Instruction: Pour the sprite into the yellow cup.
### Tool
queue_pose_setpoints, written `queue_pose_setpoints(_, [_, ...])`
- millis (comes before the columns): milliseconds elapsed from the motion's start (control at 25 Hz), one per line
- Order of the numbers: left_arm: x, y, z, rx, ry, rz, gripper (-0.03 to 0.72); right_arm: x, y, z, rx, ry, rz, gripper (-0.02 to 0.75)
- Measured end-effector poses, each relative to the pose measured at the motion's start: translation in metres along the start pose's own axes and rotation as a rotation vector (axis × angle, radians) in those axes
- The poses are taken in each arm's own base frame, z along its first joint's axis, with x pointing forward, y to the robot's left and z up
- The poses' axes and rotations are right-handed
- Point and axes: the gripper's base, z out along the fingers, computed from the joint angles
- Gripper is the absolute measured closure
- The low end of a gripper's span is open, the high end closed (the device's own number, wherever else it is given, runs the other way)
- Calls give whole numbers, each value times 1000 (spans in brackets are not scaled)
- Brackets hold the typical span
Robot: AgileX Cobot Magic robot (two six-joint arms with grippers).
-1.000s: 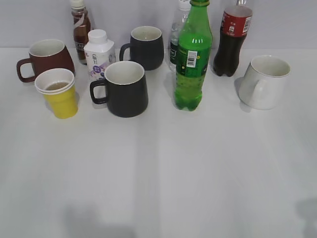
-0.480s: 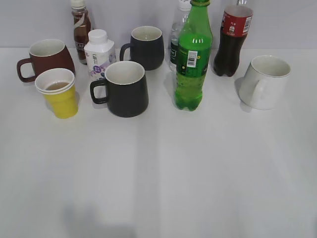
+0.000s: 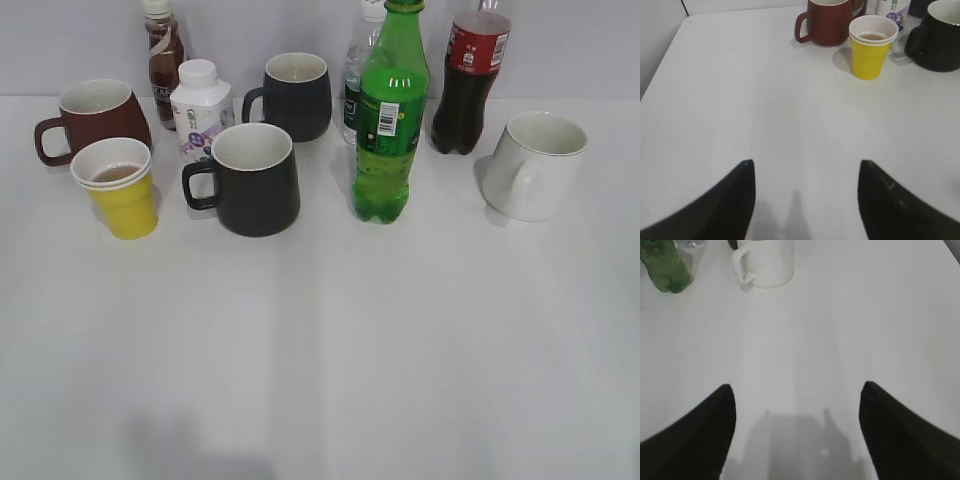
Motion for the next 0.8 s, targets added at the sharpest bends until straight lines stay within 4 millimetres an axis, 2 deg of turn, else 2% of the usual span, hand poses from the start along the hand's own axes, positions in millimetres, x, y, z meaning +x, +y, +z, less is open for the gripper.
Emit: queue_pose_setpoints(800, [0, 0, 0, 0, 0, 0, 235, 0, 0, 0, 0, 0, 0, 164])
